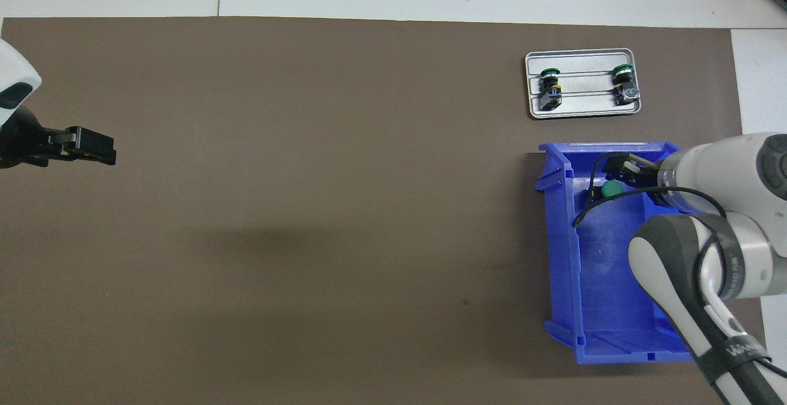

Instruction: Place and press button with both arms

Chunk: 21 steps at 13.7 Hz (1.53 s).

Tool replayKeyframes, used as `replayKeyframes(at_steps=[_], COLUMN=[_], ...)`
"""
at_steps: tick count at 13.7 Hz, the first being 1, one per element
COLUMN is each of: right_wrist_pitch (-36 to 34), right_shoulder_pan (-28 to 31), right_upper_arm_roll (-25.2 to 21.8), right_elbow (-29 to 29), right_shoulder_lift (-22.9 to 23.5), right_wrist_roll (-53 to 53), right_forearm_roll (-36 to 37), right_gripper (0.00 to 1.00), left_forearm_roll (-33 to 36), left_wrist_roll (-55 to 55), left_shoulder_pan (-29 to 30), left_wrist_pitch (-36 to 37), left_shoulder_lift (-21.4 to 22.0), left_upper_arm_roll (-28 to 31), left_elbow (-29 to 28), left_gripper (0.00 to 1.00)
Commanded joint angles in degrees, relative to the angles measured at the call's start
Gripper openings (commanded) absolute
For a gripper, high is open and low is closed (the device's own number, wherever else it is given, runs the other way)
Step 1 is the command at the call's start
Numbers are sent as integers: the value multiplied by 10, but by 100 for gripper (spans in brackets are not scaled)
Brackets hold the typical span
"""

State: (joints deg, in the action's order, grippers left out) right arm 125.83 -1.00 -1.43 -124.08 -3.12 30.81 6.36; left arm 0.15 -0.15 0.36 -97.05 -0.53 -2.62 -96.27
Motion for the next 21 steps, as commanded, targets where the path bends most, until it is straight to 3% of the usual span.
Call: replayKeyframes(at_steps=[1, 5, 11, 21], right_wrist_pitch=[-75, -173, -315, -388], right_shoulder_pan=[7, 15, 20, 25], right_upper_arm_roll=[5, 4, 3, 2], right_elbow=[56, 167, 381, 341], right_shoulder_lift=[-13, -5, 66, 19], right_wrist_roll=[-85, -198, -204, -254], right_forearm_roll=[-56, -64, -73, -77], right_gripper=[99, 99, 99, 100], left_forearm_roll=[9, 9, 9, 9], left_wrist_roll=[-2, -2, -2, -2], left_shoulder_pan=[-2, -2, -2, -2], left_wrist_pitch=[-4, -4, -5, -4], left_shoulder_lift=[17, 17, 17, 17], left_upper_arm_roll=[3, 3, 3, 3], left_elbow=[-17, -18, -18, -18], left_gripper=[100, 100, 100, 100])
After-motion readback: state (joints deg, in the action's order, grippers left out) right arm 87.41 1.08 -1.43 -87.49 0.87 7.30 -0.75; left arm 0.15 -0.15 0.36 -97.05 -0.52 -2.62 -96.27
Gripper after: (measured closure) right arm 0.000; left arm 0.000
